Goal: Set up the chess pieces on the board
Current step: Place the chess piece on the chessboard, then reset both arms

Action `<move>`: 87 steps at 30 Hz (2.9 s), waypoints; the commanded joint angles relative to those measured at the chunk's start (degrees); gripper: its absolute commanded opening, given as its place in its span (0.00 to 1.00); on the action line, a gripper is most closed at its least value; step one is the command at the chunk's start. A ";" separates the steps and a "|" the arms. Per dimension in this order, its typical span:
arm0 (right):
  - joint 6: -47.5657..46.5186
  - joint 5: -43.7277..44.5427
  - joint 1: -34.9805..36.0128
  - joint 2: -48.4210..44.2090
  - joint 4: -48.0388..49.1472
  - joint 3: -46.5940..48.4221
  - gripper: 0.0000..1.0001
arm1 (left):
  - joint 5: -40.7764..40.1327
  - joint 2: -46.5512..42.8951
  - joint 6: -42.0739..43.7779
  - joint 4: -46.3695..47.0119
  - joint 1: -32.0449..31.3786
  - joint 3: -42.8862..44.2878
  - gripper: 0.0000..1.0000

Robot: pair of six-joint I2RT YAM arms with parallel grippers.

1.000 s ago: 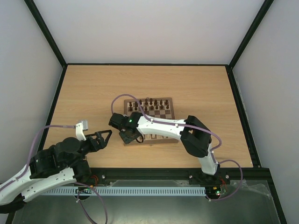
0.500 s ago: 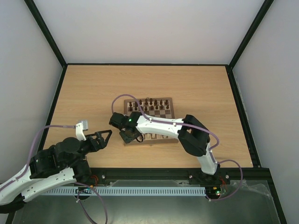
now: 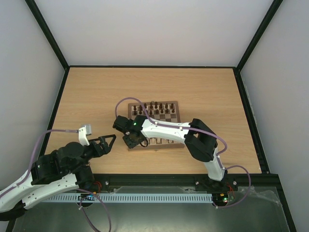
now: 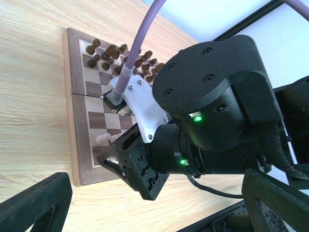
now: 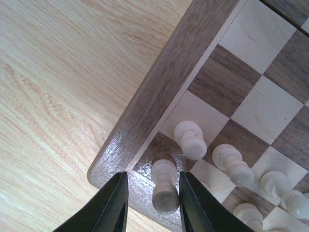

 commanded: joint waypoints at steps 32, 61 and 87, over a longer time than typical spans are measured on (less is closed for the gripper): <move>4.29 11.69 0.23 -51.90 6.64 -31.76 0.99 | -3.35 27.36 4.57 15.57 -0.50 2.67 0.99; -1.44 28.26 -7.82 -68.13 31.17 -47.70 0.99 | -18.76 47.84 25.52 51.00 1.21 1.31 0.99; -11.67 39.02 -30.74 -75.84 47.36 -61.17 0.99 | -17.76 21.85 42.71 59.70 27.72 -12.38 0.99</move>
